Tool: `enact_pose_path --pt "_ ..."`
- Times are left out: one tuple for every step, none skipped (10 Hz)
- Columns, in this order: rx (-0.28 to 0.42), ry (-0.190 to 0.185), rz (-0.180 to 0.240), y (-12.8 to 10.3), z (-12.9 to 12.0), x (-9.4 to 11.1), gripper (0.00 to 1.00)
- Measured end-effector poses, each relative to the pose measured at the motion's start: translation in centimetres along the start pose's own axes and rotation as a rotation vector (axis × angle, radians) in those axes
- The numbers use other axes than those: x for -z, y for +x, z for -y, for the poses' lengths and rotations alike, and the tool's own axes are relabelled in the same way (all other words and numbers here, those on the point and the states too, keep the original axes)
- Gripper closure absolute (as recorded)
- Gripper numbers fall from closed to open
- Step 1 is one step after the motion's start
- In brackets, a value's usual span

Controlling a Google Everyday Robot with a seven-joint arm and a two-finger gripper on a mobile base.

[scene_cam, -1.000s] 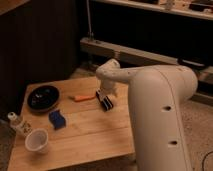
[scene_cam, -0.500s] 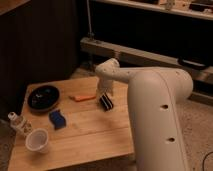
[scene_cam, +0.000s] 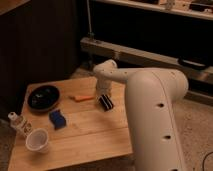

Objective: Place the eraser on the white sponge

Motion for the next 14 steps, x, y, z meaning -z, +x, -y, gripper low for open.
enact_pose_path --pt "0.001 -0.010 -0.009 0.0 -0.1 -0.1 0.42" --pt "0.005 -0.017 -0.011 -0.1 -0.2 0.0 0.49" --pt "0.012 -0.027 -0.017 -0.3 -0.6 0.0 0.62" --pt "0.022 -0.036 -0.019 -0.6 -1.1 0.2 0.72" --pt "0.034 -0.042 -0.021 -0.8 -1.5 0.3 0.82" --pt "0.051 -0.044 -0.028 -1.0 -2.0 0.4 0.93" --pt "0.066 -0.047 -0.040 -1.0 -2.5 0.3 0.99" --pt "0.076 -0.048 -0.050 -1.0 -3.0 0.2 1.00" --pt "0.091 -0.050 -0.068 -0.9 -3.8 -0.1 1.00" --pt "0.092 -0.051 -0.081 -0.8 -4.0 -0.3 1.00" --pt "0.088 -0.050 -0.092 -0.8 -4.0 -0.5 1.00" --pt "0.089 -0.049 -0.094 -0.7 -3.9 -0.5 1.00" --pt "0.091 -0.049 -0.096 -0.6 -4.1 -0.3 0.99" --pt "0.090 -0.050 -0.096 -0.6 -4.0 -0.3 0.95"
